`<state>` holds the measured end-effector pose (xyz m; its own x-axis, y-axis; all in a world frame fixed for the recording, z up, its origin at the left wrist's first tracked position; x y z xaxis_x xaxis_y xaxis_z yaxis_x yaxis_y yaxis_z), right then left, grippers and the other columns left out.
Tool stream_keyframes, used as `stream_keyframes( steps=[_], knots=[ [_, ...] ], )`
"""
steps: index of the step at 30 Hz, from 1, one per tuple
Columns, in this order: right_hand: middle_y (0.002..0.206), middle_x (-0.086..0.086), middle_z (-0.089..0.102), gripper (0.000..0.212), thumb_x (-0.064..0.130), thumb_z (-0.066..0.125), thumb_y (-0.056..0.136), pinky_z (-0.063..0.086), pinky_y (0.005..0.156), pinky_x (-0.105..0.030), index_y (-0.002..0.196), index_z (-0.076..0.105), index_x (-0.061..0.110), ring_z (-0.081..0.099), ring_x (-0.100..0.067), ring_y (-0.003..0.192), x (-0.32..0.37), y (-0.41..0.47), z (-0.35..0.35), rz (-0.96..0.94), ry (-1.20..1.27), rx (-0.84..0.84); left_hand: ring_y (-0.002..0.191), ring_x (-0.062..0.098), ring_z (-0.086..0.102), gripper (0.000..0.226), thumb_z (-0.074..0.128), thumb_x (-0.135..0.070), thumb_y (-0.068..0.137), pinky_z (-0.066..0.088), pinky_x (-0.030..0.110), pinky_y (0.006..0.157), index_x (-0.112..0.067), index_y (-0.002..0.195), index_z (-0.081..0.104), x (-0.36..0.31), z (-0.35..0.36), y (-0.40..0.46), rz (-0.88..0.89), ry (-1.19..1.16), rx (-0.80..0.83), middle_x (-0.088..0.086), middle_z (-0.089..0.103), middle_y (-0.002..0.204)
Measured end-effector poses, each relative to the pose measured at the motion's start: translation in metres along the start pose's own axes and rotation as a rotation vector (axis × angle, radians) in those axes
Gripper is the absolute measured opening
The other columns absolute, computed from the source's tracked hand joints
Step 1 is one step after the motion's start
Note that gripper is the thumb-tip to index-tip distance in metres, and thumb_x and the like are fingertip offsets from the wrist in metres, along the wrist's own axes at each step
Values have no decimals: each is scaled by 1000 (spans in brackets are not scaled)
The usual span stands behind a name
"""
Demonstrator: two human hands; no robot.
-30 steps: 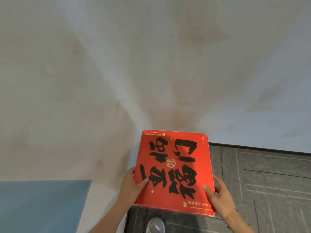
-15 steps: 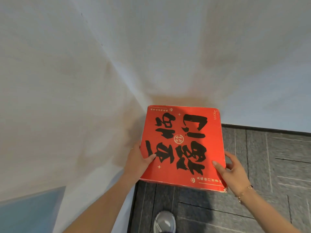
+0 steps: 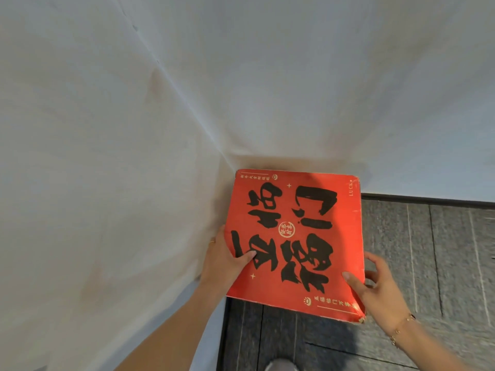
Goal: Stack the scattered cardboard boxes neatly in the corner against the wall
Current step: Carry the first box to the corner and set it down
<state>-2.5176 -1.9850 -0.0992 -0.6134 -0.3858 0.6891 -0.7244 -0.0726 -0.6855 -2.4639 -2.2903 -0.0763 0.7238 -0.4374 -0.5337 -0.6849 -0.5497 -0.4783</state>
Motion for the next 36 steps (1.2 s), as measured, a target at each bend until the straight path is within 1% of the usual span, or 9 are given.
stream_keyframes(
  steps=[4, 7, 13, 17, 20, 23, 29, 33, 36],
  knots=[
    [95, 2, 57, 54, 12, 66, 84, 54, 65, -36, 130, 38, 22, 64, -19, 83, 8, 12, 13, -30, 19, 6, 118, 20, 50, 88, 83, -37, 66, 41, 30, 91, -19, 138, 35, 8, -1, 12, -14, 42, -32, 2, 51, 125],
    [101, -3, 59, 55, 13, 65, 85, 57, 69, -43, 131, 37, 23, 66, -27, 87, 15, 22, 21, -34, 16, 9, 118, 21, 48, 88, 84, -33, 65, 38, 26, 89, -18, 138, 36, 7, -2, 18, 7, 22, -63, 5, 50, 124],
    [95, 2, 57, 57, 12, 63, 86, 53, 51, -22, 134, 33, 21, 63, -14, 74, 18, 28, 29, -40, 8, 7, 120, 23, 47, 86, 86, -30, 62, 41, 33, 97, -17, 133, 39, -1, -4, 36, 38, -4, -67, 3, 53, 124],
    [94, 2, 57, 57, 11, 65, 85, 53, 47, -18, 133, 34, 22, 63, -14, 71, 14, 29, 34, -40, 3, -4, 120, 24, 46, 81, 86, -28, 61, 39, 33, 97, -12, 127, 42, 0, -6, 43, 27, 77, -64, 6, 52, 123],
    [92, 7, 55, 56, 7, 64, 85, 50, 44, -16, 130, 34, 21, 63, -16, 67, 9, 28, 35, -42, 2, 2, 127, 23, 39, 95, 84, -33, 66, 37, 34, 102, -13, 142, 30, -5, -5, 42, 66, 169, -61, 8, 46, 133],
    [97, 0, 59, 56, 6, 64, 85, 49, 43, -17, 129, 34, 23, 62, -19, 65, 5, 29, 37, -41, 2, -6, 134, 22, 32, 102, 80, -35, 73, 36, 37, 106, -16, 151, 16, -9, -3, 39, 99, 210, -46, 8, 35, 144],
    [100, -3, 57, 56, 7, 65, 84, 51, 51, -27, 127, 33, 24, 63, -20, 75, 5, 33, 34, -45, -17, 18, 142, 19, 19, 97, 72, -42, 79, 30, 35, 111, -10, 151, 16, -7, -2, 37, 149, 315, -41, 6, 21, 155],
    [104, -7, 58, 60, 7, 65, 85, 45, 42, -15, 131, 32, 24, 61, -19, 70, 2, 36, 36, -53, -48, 30, 142, 20, 20, 97, 72, -40, 79, 29, 34, 112, -7, 151, 16, -4, -3, 35, 151, 319, -46, 8, 22, 154],
    [106, -8, 59, 61, 9, 66, 84, 44, 40, -16, 132, 32, 25, 62, -20, 64, 0, 37, 35, -40, -58, 40, 144, 20, 15, 99, 72, -40, 80, 24, 32, 114, -6, 151, 13, -2, -2, 34, 151, 357, -7, 9, 16, 156]
  ],
)
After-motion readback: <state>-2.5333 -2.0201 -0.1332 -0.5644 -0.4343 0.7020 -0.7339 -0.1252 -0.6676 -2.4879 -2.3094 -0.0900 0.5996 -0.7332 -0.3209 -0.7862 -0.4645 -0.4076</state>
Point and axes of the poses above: each hand's wrist, its own y-axis towards the middle knuckle, its own z-axis out of the palm, x = y × z, the point moved 5 cm from there along y, towards the middle knuckle
